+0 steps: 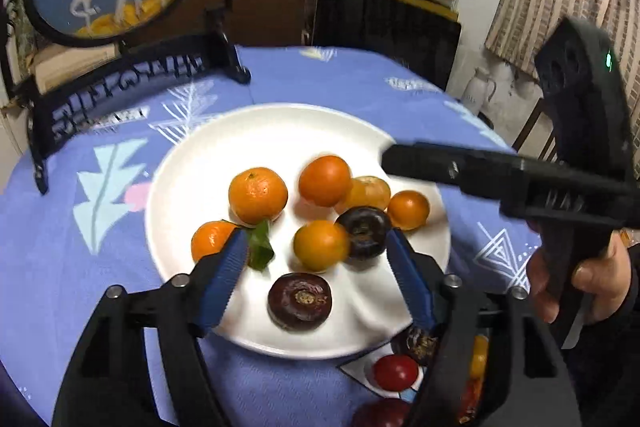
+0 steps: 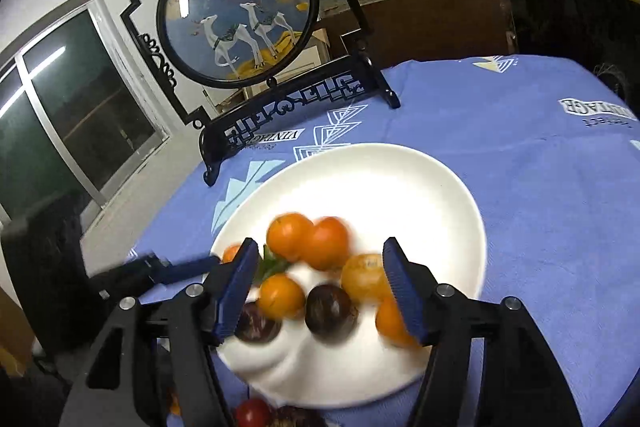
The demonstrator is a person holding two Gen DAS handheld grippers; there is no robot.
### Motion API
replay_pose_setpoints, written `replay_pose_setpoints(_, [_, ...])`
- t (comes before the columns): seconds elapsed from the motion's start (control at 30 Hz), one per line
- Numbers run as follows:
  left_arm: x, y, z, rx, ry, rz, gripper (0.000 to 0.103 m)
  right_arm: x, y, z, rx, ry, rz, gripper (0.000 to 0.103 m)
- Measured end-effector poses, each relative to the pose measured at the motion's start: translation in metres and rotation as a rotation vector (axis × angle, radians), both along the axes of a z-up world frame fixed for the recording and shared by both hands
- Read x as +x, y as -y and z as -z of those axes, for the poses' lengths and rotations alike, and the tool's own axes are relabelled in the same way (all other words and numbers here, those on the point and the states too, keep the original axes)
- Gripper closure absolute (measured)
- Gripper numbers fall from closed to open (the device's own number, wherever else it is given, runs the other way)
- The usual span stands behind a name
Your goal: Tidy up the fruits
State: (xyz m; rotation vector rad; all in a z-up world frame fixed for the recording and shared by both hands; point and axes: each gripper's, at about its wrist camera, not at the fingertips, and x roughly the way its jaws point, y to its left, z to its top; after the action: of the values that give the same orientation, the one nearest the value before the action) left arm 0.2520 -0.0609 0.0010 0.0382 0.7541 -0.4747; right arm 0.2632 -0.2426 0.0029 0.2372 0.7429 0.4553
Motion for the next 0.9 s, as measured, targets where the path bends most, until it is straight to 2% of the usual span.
replay_pose_setpoints(0.17, [-0.050,-0.009,-0.008,0.019,0.049,0.045,0.033,-0.046,0.025,-0.001,0.050,0.022,0.022,0.036])
replay_pose_setpoints(0.3, [-0.118,-0.013,-0.010,0.078,0.111,0.131,0.033,-0.089,0.051,0.009,0.092,0.001,0.049,0.034])
replay_pose_setpoints(0.4, [-0.167,-0.017,-0.005,0.117,0.136,0.178,0.033,-0.120,0.062,0.013,0.072,-0.006,0.066,0.034])
replay_pose_setpoints(0.5, [-0.195,-0.020,0.008,0.130,0.103,0.195,0.033,-0.153,0.061,0.012,0.018,0.015,0.068,0.033])
replay_pose_setpoints(0.63, [-0.203,-0.017,0.028,0.163,0.071,0.156,0.033,-0.182,0.054,0.012,0.007,0.018,0.042,0.033])
replay_pose_setpoints(0.73, [-0.193,-0.013,0.044,0.187,0.042,0.109,0.033,-0.202,0.044,0.010,-0.045,0.043,0.035,0.033])
replay_pose_setpoints(0.8, [-0.184,-0.009,0.055,0.194,-0.035,0.118,0.058,-0.215,0.041,0.010,-0.068,0.050,0.026,0.033])
replay_pose_setpoints(0.9, [-0.188,-0.007,0.057,0.218,-0.022,0.112,0.058,-0.228,0.034,0.013,-0.083,0.028,-0.023,0.033])
